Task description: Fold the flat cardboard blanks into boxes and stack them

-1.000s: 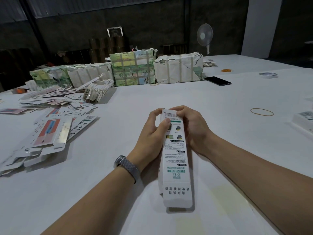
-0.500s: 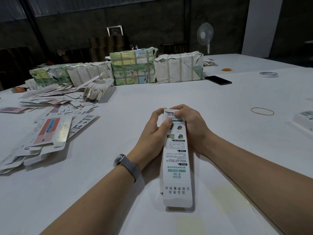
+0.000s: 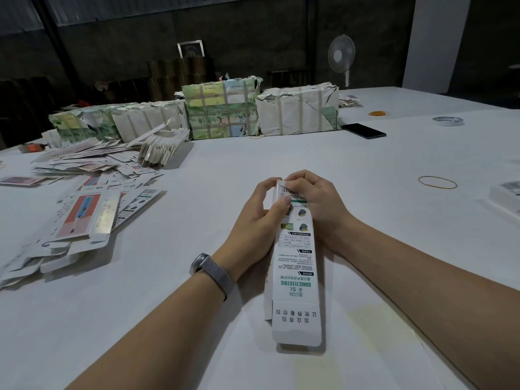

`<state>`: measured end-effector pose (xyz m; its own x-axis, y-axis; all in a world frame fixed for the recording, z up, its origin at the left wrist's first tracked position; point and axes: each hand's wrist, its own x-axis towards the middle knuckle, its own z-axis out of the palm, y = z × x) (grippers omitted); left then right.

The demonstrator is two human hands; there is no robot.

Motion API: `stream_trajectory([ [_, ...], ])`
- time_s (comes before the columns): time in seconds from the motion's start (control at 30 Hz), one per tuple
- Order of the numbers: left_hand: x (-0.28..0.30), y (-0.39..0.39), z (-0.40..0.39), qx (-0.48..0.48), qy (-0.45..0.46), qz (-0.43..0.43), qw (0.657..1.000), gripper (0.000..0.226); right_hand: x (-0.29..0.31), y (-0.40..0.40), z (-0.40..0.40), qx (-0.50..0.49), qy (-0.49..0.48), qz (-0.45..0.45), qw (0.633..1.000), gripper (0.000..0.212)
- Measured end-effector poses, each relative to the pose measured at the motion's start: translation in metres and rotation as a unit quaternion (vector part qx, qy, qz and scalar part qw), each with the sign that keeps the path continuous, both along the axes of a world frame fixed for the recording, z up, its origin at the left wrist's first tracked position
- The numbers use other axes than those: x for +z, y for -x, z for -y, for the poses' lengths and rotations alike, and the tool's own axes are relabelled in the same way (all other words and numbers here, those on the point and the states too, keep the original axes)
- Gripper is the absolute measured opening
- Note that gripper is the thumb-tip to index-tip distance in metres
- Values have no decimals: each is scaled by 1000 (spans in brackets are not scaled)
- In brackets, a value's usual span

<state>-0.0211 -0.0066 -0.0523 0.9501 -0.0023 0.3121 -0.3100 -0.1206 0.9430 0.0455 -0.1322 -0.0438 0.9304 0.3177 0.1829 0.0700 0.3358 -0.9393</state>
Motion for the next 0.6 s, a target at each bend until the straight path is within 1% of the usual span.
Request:
stream_trajectory([
  [0.17, 3, 2, 0, 2, -8, -10, 1000, 29, 1, 0, -1, -1, 15, 0, 1000, 27],
  [0.43, 7, 6, 0, -3, -17, -18, 1000, 47, 6, 4, 0, 16, 32, -1, 999, 17],
  [0.6, 7, 7, -1, -6, -24, -11, 1000, 48, 8, 4, 3, 34, 38, -12, 999, 23],
])
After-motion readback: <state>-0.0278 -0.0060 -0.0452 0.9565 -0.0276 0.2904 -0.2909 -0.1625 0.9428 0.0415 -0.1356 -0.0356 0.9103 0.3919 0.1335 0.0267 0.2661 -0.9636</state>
